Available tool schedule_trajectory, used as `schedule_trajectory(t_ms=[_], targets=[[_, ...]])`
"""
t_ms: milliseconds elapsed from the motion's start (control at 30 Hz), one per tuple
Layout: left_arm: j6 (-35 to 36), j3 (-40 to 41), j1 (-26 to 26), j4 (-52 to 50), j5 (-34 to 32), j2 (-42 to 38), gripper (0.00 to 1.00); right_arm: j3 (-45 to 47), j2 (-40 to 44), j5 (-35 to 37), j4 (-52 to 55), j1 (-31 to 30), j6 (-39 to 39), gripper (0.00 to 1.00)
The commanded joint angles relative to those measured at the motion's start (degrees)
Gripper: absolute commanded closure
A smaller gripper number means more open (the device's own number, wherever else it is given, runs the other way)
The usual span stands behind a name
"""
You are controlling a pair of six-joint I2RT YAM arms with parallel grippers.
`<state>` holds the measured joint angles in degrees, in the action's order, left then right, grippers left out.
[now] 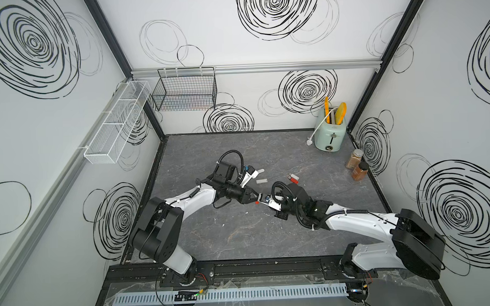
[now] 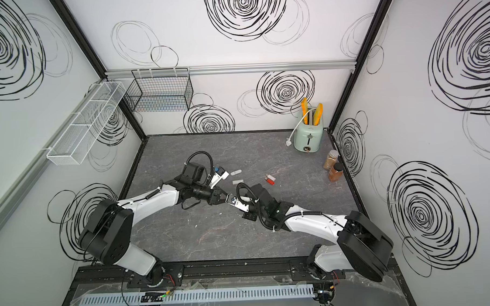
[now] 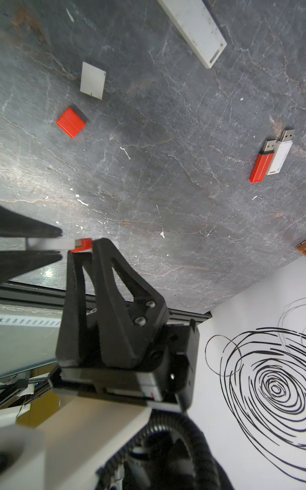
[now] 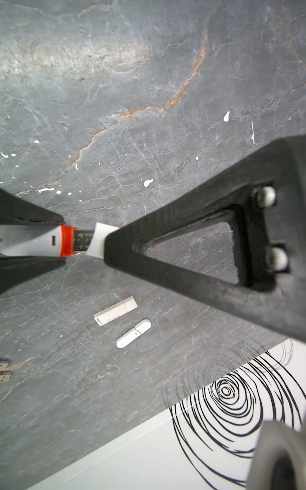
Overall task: Close the usb drive cover
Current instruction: Close the cover of the USB drive.
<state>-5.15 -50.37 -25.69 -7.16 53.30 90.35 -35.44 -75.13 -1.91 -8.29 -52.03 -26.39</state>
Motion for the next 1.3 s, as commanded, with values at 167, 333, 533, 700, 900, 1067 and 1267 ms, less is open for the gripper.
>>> schedule_trajectory(t_ms=[167, 333, 533, 700, 900, 1067, 1267], targets=[[-1.5, 1.1, -1.5, 3.5, -0.1, 0.2, 1.00, -1.1, 0.2, -2.7, -12.7, -1.8, 4.2, 0.99], [-1.2, 0.8, -1.6, 3.0, -0.2, 0.0, 1.00, -1.9, -1.0, -1.0, -11.9, -3.1, 2.3, 0.99], [-0.8, 0.6, -0.6, 2.5, -0.2, -0.2, 1.00, -0.2, 1.4, 0.9, -11.1, -2.0, 0.4, 0.99], [0.2, 0.5, -0.2, 1.9, 0.1, -0.2, 1.00, 1.7, 4.2, -0.3, -12.0, 0.2, 1.3, 1.00], [0.5, 0.4, -0.7, 1.5, 0.5, 0.2, 1.00, 1.7, 4.1, -0.6, -13.0, 0.3, 2.3, 0.99], [-0.2, 0.2, -0.8, 1.6, 1.6, 0.1, 1.00, 1.3, 2.7, 0.0, -13.0, 0.1, 3.2, 0.99], [-3.5, 1.4, -0.8, 4.8, 1.6, 0.3, 1.00, 1.3, 1.6, -0.6, -15.9, -1.3, 5.3, 0.99]])
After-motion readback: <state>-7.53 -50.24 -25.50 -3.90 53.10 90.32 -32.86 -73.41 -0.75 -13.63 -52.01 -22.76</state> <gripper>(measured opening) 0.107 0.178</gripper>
